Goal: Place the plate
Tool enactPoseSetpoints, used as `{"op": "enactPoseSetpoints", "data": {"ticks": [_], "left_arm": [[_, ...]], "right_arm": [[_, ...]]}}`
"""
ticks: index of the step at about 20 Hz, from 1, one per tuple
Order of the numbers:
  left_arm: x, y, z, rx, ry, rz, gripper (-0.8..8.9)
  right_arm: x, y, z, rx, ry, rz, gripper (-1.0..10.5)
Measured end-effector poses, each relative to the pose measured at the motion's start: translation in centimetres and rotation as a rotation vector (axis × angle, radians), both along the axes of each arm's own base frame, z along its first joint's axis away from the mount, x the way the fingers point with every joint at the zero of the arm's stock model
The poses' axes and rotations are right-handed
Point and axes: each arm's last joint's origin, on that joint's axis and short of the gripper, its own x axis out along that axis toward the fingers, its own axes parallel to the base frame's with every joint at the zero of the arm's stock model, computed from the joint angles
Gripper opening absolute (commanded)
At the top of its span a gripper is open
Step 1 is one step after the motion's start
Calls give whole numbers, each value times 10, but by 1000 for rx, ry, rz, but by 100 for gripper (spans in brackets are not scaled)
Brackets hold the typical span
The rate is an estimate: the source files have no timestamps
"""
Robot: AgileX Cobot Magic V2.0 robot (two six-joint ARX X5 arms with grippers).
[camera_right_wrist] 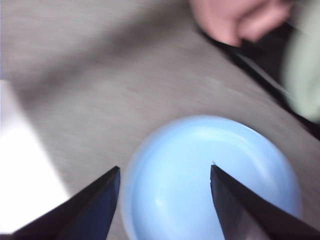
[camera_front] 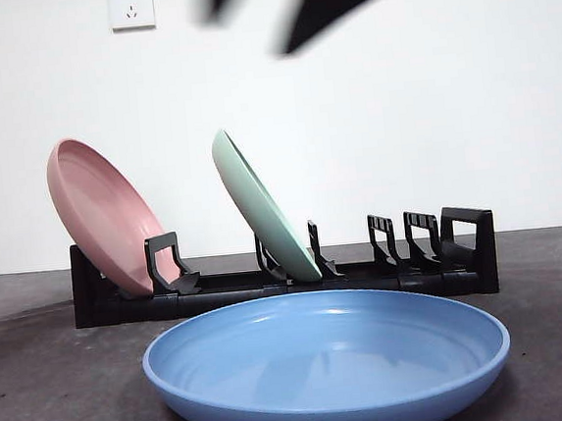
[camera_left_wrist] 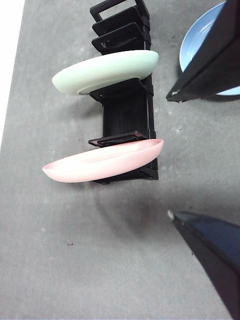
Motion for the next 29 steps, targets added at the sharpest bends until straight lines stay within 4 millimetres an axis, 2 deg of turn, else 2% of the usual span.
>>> {"op": "enactPoseSetpoints", "data": {"ticks": [3, 6, 9, 11, 16, 17, 18, 24, 29], "left_arm": [[0, 0, 1, 0, -9, 0, 352], [4, -1, 3, -1, -40, -6, 352], [16, -8, 0, -2, -30, -45, 353], [28, -15, -7, 1, 11, -72, 353], [65, -35, -25, 36, 91, -118, 357], [73, -39, -25, 73, 117, -98, 387], [80, -44, -24, 112, 135, -76, 413], [127, -76, -1, 310, 214, -48, 412], [174, -94, -2, 426, 350, -30, 409]], "right_arm": [[5, -57, 22, 21, -49, -141, 276], [-1, -109, 35, 53, -52, -223, 276], [-7, -148, 39, 89, -42, -297, 277], [-7, -163, 43, 154, -51, -327, 277], [5, -163, 42, 174, -46, -321, 277], [6, -163, 41, 171, -42, -323, 277], [6, -163, 41, 170, -42, -324, 277], [5, -164, 41, 168, -48, -327, 277], [5, -164, 41, 156, -53, -341, 277]]}}
